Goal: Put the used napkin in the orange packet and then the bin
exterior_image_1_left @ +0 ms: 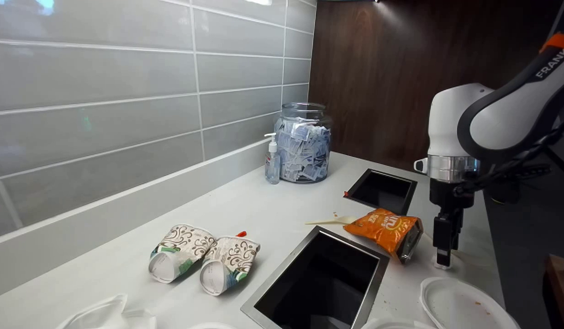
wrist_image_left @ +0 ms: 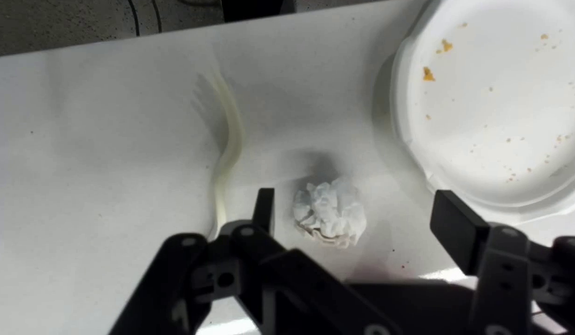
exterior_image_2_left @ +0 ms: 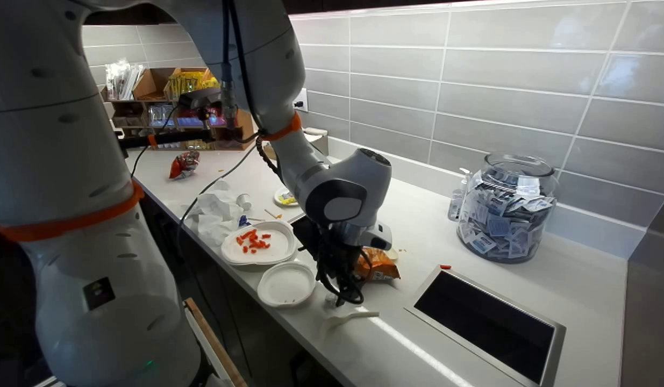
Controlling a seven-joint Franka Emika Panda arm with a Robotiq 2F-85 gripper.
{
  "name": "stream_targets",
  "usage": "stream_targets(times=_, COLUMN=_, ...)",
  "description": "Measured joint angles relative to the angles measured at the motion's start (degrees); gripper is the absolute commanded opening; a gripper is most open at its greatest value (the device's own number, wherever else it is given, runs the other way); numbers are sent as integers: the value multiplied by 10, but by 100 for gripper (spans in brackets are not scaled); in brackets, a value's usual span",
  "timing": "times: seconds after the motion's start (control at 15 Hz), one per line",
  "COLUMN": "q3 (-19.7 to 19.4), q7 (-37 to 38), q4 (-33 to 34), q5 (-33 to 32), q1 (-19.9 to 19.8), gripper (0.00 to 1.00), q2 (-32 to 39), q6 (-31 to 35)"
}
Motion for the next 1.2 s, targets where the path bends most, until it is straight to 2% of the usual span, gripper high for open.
stream_targets(times=0.07, q3=0, q7=0, q4=0, q5=0, q1=0, gripper=67, q2=2, q6=2)
stream_targets(times=0.13, q3=0, q7=0, q4=1, q5=0, q1=0, gripper=53, q2=3, q6=5)
stream_targets(times=0.27, q3=0, q7=0, q4=2, q5=0, q1=-1, gripper=35, q2=8, q6=9)
stream_targets(times=0.33, q3=0, q7=0, q4=4, q5=0, q1=-2, gripper=31, q2=11, q6=11)
stream_targets(times=0.47, q3=-1, q7=0, q4=6, q5=0, q1=-3, gripper=44, q2=17, q6=14)
stream_targets(times=0.53, q3=-1, q7=0, q4=7, q5=0, q1=-3, gripper=15, q2=20, q6=16)
stream_targets(times=0.6, q3=-2, q7=0, q4=8, q5=0, q1=-4, gripper=12, q2=22, q6=18)
stream_targets(times=0.73, q3=-2, q7=0, q4=9, q5=0, q1=-7, gripper=0, q2=26, q6=18)
stream_targets(times=1.2, q3=-5, q7=0, q4=12, q5=0, q1=-12, gripper=2, q2=19, q6=17)
